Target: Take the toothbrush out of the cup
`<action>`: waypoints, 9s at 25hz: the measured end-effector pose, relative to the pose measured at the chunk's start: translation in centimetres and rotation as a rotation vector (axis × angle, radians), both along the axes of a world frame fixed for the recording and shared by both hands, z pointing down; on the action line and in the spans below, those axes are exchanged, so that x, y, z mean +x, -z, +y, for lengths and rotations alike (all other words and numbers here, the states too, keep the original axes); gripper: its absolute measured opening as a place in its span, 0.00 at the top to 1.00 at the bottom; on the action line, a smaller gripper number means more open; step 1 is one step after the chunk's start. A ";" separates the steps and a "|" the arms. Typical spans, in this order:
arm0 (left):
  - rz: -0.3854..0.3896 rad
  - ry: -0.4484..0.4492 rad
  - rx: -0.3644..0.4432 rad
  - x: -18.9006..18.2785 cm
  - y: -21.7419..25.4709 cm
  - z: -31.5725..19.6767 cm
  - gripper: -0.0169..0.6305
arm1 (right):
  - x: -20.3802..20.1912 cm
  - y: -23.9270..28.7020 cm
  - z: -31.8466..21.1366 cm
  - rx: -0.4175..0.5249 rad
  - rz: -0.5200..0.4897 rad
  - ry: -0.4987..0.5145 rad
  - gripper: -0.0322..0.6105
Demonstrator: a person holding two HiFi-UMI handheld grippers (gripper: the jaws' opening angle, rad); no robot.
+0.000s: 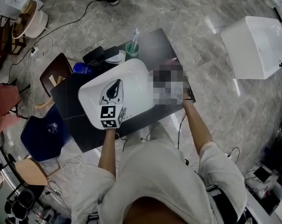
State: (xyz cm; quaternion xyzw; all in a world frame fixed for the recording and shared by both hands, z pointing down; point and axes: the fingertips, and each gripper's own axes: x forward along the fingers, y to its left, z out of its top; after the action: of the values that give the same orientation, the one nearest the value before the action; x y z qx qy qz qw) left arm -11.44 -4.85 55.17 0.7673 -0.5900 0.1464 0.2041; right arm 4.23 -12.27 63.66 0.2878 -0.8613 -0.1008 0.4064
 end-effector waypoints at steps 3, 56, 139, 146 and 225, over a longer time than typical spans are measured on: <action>0.000 0.001 0.005 -0.1 0.3 -0.1 0.94 | -0.6 2.1 -0.6 -0.067 -0.164 -0.097 0.74; 0.009 0.108 -0.012 -5.5 -0.4 -0.2 0.94 | -11.8 5.8 -13.1 -0.373 -0.670 -0.256 0.86; 0.022 -0.132 0.033 5.3 1.5 -0.3 0.94 | 4.3 5.9 2.5 0.379 0.361 0.184 0.90; 0.024 -0.112 0.029 4.5 1.3 0.2 0.94 | 4.3 2.1 3.3 0.359 0.455 0.245 0.90; 0.003 0.069 0.031 -3.2 0.9 0.4 0.94 | -5.7 9.2 -4.9 -0.200 -0.670 -0.286 0.93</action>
State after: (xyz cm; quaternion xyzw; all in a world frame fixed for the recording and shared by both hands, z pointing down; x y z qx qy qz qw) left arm -14.69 -4.42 54.26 0.7500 -0.6179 0.1289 0.1978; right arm -1.45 -17.20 54.50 0.3812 -0.9031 0.1414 0.1384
